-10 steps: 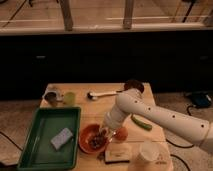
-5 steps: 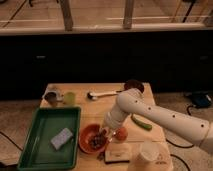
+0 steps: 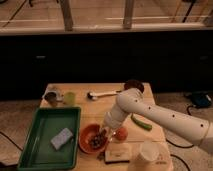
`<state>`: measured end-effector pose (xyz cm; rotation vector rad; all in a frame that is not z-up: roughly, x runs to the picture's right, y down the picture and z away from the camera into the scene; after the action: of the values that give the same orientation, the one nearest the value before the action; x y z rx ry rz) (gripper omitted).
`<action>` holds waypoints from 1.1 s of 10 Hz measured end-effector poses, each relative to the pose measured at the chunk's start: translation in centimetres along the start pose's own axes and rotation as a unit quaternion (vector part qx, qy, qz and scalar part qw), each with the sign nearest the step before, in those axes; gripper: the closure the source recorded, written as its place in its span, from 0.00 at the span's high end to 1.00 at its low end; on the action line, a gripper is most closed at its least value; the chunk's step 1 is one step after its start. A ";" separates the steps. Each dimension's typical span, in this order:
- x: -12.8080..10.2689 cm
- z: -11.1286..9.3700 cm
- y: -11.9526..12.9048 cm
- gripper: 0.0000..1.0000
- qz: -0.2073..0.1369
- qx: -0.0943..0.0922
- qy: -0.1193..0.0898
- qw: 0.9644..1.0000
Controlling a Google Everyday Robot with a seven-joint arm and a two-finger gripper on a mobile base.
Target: Place grapes in red bowl
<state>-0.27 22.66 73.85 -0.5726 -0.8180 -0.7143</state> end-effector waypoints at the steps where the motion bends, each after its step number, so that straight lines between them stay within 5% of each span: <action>1: 0.0 0.0 0.0 0.22 0.000 0.000 -0.001 1.000; 11: 0.3 -0.1 0.1 0.22 -0.006 -0.004 -0.007 1.000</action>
<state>-0.04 22.56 74.04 -0.5810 -0.8320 -0.7265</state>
